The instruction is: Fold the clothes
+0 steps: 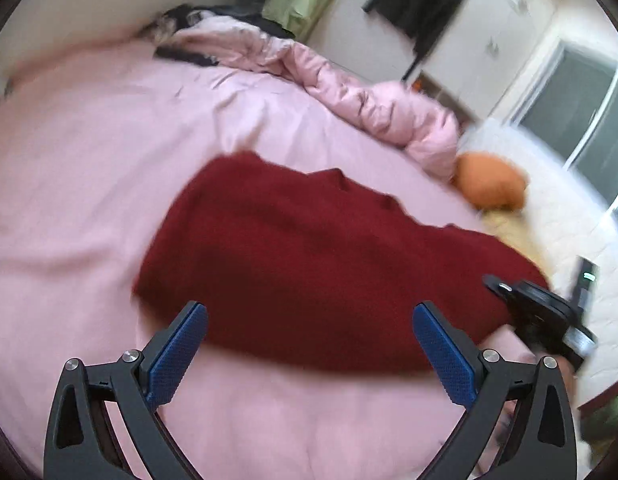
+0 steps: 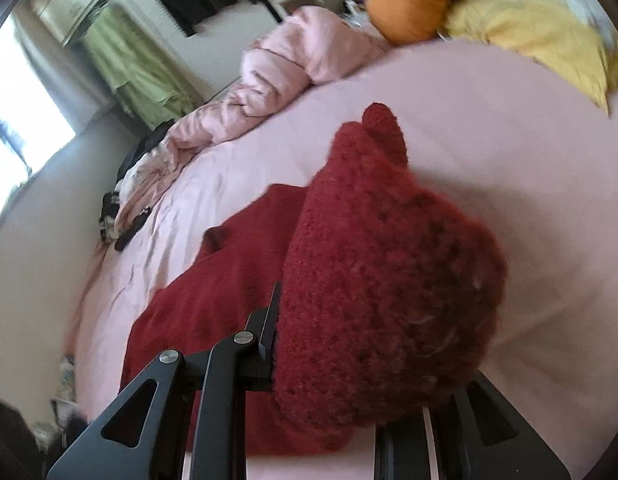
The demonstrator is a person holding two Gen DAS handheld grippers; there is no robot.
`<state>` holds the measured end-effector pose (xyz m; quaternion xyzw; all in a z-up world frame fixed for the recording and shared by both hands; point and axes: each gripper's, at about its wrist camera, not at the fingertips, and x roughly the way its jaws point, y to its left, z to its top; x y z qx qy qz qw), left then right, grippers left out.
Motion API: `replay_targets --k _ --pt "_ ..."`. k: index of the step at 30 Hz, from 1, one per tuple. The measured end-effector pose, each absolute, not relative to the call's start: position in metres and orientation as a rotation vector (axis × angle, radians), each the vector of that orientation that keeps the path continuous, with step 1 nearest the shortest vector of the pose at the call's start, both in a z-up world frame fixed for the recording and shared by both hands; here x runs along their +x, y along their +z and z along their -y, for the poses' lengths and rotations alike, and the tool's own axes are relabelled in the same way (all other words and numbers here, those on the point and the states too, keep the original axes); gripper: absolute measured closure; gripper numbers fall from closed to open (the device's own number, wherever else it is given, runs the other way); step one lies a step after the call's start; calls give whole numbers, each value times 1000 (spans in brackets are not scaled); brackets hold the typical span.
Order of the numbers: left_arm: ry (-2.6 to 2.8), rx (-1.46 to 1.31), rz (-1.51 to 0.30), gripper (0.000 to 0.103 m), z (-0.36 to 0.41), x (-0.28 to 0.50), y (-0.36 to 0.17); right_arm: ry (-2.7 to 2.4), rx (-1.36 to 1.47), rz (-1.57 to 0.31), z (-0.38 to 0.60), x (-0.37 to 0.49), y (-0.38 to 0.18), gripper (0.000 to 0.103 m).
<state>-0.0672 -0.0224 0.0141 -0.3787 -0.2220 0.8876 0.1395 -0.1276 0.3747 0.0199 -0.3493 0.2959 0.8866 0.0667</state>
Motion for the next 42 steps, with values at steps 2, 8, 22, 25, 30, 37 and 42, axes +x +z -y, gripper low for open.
replay_targets --k 2,8,22,25,30,37,42 --pt "2590 -1028 931 0 53 -36 -1 2709 -1036 -834 -352 -132 32 81" --pt "2545 -824 1386 0 105 2 -27 2841 -1039 -606 -279 -157 65 81" --pt "2484 -771 1391 0 136 38 -29 3010 -1584 -54 -75 -196 -18 49" --pt "2507 -761 1358 0 146 44 -25 3141 -1697 -520 -94 -190 -8 15" --pt "2594 -716 1282 0 170 40 -9 3010 -1877 -1223 -139 -188 -10 15" --pt "2195 -1063 1169 0 142 -66 -14 2737 -1558 -2027 -242 -125 -1 15" --pt "1998 -1250 1186 0 91 -124 -36 2472 -1677 -2061 -262 -100 -37 15"
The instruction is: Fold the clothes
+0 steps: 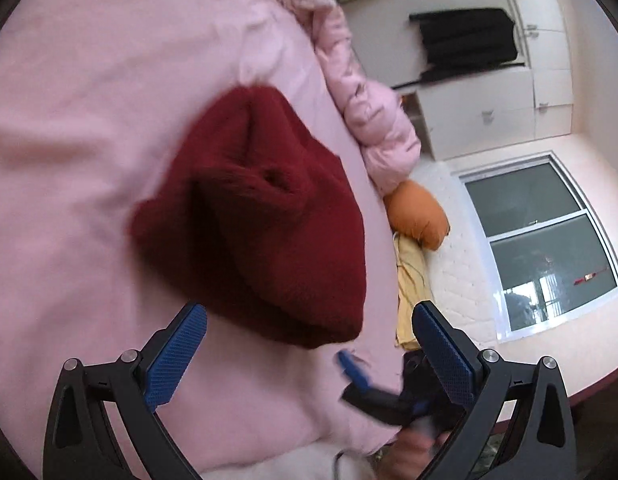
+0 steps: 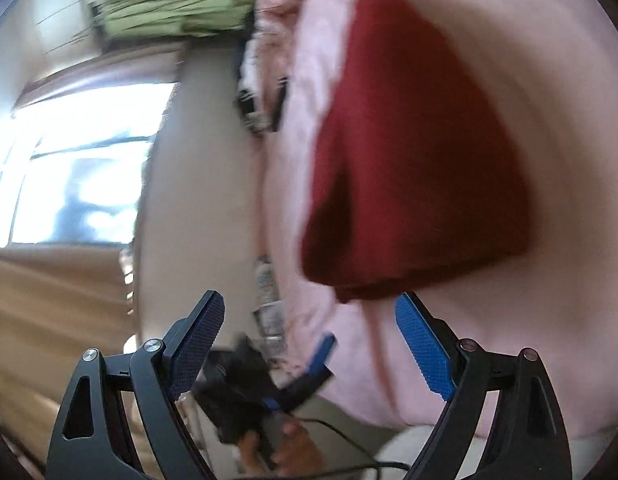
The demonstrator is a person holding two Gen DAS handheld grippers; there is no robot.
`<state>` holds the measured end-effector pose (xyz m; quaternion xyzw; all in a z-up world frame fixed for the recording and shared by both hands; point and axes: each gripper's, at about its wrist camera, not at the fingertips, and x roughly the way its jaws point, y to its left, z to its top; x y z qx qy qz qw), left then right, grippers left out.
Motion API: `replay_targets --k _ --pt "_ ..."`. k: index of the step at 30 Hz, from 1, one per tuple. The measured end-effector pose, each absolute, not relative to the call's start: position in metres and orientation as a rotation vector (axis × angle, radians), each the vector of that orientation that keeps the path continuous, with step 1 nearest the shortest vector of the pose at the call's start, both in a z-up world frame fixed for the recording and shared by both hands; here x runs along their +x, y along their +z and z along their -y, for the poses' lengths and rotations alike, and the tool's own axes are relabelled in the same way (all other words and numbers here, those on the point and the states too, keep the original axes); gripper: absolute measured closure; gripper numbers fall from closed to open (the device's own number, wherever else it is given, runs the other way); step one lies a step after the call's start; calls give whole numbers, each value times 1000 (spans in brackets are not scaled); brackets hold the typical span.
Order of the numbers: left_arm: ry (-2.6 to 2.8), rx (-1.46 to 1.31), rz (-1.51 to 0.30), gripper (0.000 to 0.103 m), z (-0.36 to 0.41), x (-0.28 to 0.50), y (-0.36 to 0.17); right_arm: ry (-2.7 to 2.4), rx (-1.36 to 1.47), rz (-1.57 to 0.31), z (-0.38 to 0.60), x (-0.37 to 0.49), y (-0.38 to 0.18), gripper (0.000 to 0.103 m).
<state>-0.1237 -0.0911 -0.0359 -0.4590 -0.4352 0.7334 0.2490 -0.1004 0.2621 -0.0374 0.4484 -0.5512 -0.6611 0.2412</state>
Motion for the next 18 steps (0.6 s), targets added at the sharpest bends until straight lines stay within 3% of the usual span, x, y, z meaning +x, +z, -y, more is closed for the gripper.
replay_targets --k 7,8,9,10,11,12,15,18 --pt "2040 -1309 1355 2 78 -165 -64 -1771 1209 1714 -287 -114 -75 15" --pt "2044 -1254 1369 20 82 -167 -63 -1747 1196 1742 -286 -120 -80 16" --pt "2054 -1218 1353 71 82 -169 -64 -1731 1190 1758 -284 -126 -83 30" --pt "2093 -1242 1303 88 83 -173 -64 -1725 1201 1762 -281 -130 -86 38" --pt "2129 -1267 1281 85 85 -176 -67 -1749 1247 1737 -281 -131 -89 66" --pt "2107 -1276 1311 85 90 -178 -72 -1790 1317 1685 -282 -131 -92 80" --pt "2025 -1107 1451 85 108 -165 -65 -1851 1340 1617 -293 -117 -87 82" --pt "2112 -1032 1393 85 114 -144 -60 -2089 1250 1299 -285 -111 -44 82"
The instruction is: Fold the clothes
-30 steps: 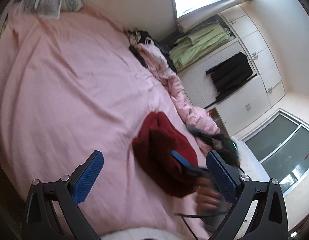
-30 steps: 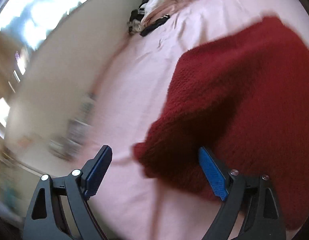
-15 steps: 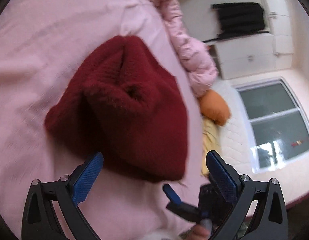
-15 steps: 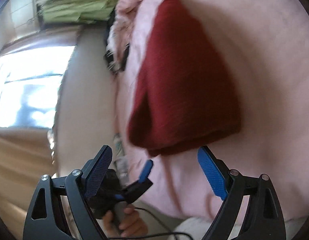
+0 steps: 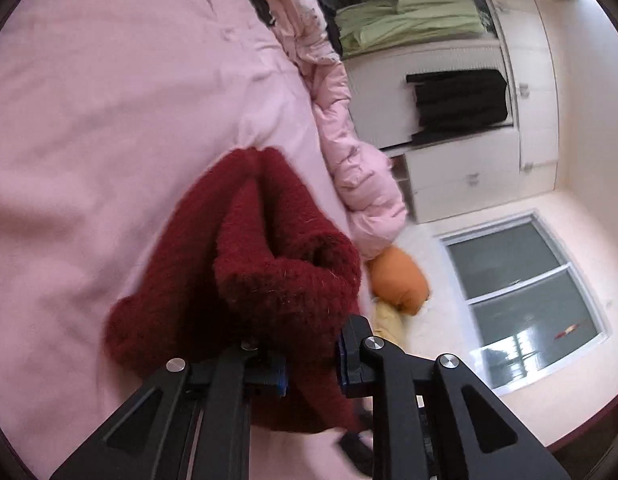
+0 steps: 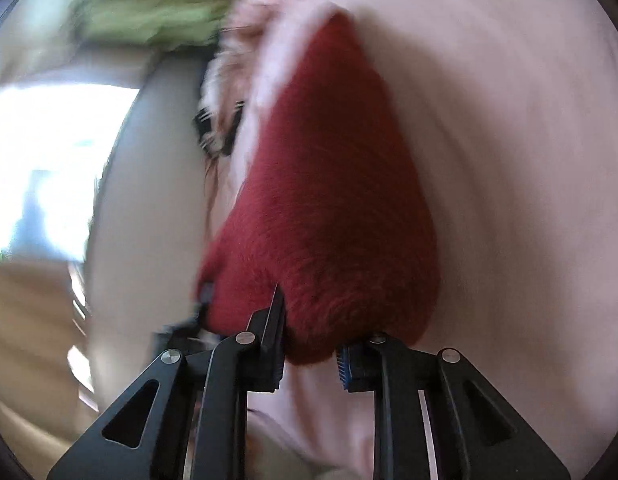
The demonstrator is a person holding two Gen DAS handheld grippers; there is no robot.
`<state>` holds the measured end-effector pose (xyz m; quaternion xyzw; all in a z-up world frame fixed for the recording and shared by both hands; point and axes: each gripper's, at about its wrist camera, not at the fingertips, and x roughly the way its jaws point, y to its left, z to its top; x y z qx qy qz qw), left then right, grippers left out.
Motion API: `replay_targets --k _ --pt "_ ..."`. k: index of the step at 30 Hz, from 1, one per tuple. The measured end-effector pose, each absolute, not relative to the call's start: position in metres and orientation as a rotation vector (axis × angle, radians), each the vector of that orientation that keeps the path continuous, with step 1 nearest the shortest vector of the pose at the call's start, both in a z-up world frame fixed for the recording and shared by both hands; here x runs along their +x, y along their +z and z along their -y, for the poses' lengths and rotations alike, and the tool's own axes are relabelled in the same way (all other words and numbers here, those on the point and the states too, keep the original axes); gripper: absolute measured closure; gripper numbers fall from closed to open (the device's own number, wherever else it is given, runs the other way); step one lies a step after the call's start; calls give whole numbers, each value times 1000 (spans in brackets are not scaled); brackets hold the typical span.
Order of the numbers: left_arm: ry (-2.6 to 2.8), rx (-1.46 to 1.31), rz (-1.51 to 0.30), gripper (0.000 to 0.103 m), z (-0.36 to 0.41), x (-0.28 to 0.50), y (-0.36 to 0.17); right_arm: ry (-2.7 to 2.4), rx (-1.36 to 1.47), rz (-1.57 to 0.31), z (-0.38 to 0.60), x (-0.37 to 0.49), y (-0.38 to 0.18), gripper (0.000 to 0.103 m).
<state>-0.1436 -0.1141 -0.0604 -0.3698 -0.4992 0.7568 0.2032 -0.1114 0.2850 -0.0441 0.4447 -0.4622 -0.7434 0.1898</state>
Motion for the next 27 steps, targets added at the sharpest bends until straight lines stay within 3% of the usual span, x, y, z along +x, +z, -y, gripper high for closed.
replay_targets --k 3,5,7,8,11,16,17,18,20,23,25,26,27 --pt "2035 -1225 1545 85 120 -145 -123 -2066 1355 1275 -281 -118 -62 82" --pt "1993 -1156 1593 85 127 -140 -134 -1991 1518 1320 -279 -124 -98 81" --pt "2041 -1168 1501 80 125 -139 -119 -1928 1528 1379 -281 -123 -103 76" --pt "2052 -1179 1464 73 124 -139 -111 -1961 1522 1332 -281 -121 -94 67" --pt "2116 -1203 1395 62 135 -131 -85 -2070 1515 1149 -283 -107 -66 60" --pt "2423 -1044 1165 61 154 -108 -16 -2333 1415 876 -295 -78 -13 59" --pt "2456 -993 1117 56 150 -109 -3 -2411 1357 834 -297 -78 1 59" --pt "2468 -941 1048 40 141 -112 12 -2461 1303 801 -294 -84 15 59" --pt "2391 -909 900 23 108 -139 29 -2529 1228 713 -278 -100 35 59" --pt "2275 -1043 740 23 61 -169 16 -2580 1203 624 -243 -141 47 59" --pt "2239 -1156 768 23 49 -185 -11 -2561 1223 628 -231 -162 37 59" --pt "2213 -1227 807 26 50 -191 -29 -2531 1283 634 -227 -170 20 60" --pt "2202 -1302 864 44 55 -197 -51 -2493 1365 628 -216 -188 7 60"
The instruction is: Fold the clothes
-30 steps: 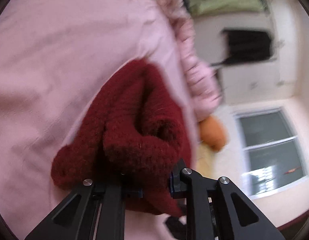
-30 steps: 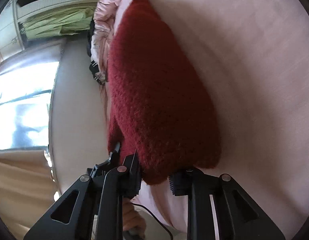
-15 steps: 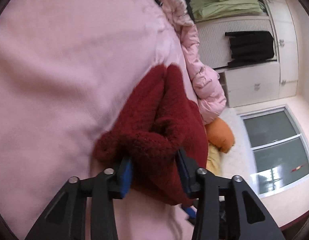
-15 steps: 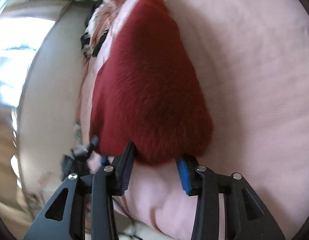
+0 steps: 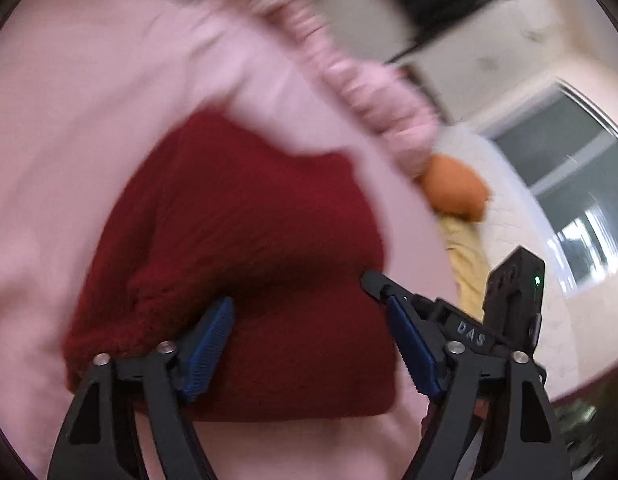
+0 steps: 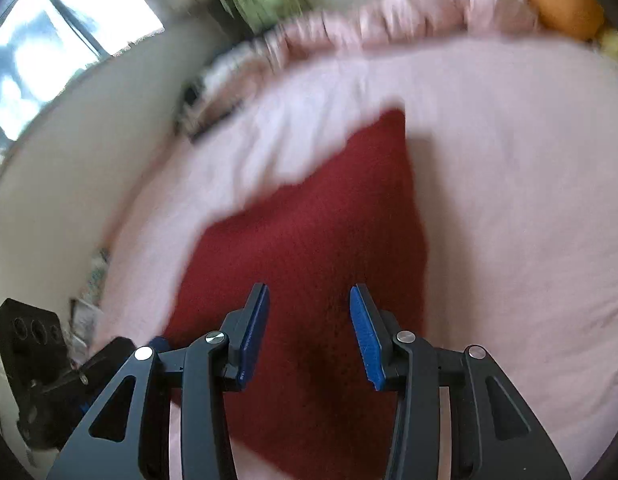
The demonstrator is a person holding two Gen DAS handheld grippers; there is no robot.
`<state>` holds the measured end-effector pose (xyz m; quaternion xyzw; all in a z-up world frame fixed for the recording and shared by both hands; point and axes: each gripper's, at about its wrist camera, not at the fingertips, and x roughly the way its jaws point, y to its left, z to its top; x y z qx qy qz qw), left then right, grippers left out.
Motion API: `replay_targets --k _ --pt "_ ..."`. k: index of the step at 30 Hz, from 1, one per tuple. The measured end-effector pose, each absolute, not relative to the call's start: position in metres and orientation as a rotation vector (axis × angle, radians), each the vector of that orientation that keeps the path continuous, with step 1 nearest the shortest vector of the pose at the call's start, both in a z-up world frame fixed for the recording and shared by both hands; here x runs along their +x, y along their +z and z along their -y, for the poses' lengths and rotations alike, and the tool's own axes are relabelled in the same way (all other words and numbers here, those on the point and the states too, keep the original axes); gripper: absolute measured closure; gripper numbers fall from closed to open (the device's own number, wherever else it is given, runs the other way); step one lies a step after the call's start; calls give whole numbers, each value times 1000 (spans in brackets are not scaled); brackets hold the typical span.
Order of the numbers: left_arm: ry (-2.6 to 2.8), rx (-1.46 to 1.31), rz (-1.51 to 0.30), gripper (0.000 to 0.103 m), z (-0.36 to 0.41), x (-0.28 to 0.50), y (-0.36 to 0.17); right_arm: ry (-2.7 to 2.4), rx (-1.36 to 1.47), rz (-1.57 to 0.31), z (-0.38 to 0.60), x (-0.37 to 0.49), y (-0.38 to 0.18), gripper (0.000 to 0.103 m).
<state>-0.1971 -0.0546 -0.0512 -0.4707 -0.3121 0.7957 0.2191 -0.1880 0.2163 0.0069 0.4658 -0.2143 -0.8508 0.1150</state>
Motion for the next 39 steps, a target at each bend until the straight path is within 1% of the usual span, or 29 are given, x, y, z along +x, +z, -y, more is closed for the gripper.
replay_targets --k 1,2,3,4,5,7,8,10,11,13,14,15,17,19,23,24,25,26,27,28,30,34,35,37,38,39 --pt "2205 -1317 904 57 60 -197 -64 -2471 1434 609 -209 -199 -6 60" --pt "2228 -1304 925 80 68 -198 -70 -2487 1442 564 -205 -198 -19 61" --pt "2239 -1319 935 93 75 -202 -76 -2514 1403 518 -202 -194 -19 61" --pt "2210 -1317 969 94 82 -203 -82 -2523 1397 488 -200 -193 -16 61" --pt "2180 -1306 1020 97 90 -203 -87 -2509 1417 498 -201 -193 -10 61" --pt "2153 -1297 1058 97 96 -194 -94 -2476 1398 547 -203 -202 9 59" --pt "2161 -1292 1041 97 97 -188 -94 -2491 1352 549 -206 -204 18 59" --pt "2221 -1287 953 97 89 -187 -89 -2584 1249 479 -210 -216 36 59" --pt "2243 -1284 927 97 83 -188 -88 -2631 1240 435 -210 -226 42 59" --pt "2256 -1275 923 97 79 -186 -88 -2631 1342 410 -212 -243 31 59" --pt "2245 -1271 938 97 80 -185 -89 -2588 1474 405 -214 -251 8 60" --pt "2236 -1268 949 97 79 -185 -90 -2577 1540 388 -212 -256 -9 60" --pt "2237 -1265 948 97 76 -187 -91 -2622 1496 326 -210 -256 -15 59" --pt "2242 -1263 939 97 75 -187 -91 -2610 1510 345 -208 -264 -4 57" --pt "2247 -1257 934 97 77 -185 -90 -2731 1282 252 -205 -270 27 57" --pt "2248 -1255 934 97 78 -182 -92 -2735 1308 243 -206 -275 22 57" --pt "2249 -1253 934 97 78 -182 -92 -2716 1403 230 -205 -284 9 57" --pt "2246 -1252 931 97 79 -179 -93 -2673 1549 200 -203 -294 -15 57" --pt "2249 -1258 921 97 78 -180 -93 -2662 1606 157 -201 -298 -31 52" --pt "2256 -1260 914 97 77 -180 -92 -2702 1552 129 -202 -295 -36 51" --pt "2262 -1261 902 97 75 -182 -91 -2701 1539 191 -207 -294 -37 50" --pt "2261 -1291 860 97 76 -182 -81 -2689 1468 202 -212 -285 -22 48" --pt "2267 -1299 856 96 78 -178 -75 -2707 1424 228 -217 -274 -11 48" --pt "2304 -1286 840 79 82 -165 -57 -2773 1324 277 -228 -239 14 48" --pt "2326 -1268 825 58 82 -158 -47 -2798 1281 292 -231 -217 26 47" --pt "2364 -1240 785 32 81 -145 -34 -2807 1258 291 -232 -199 35 41"
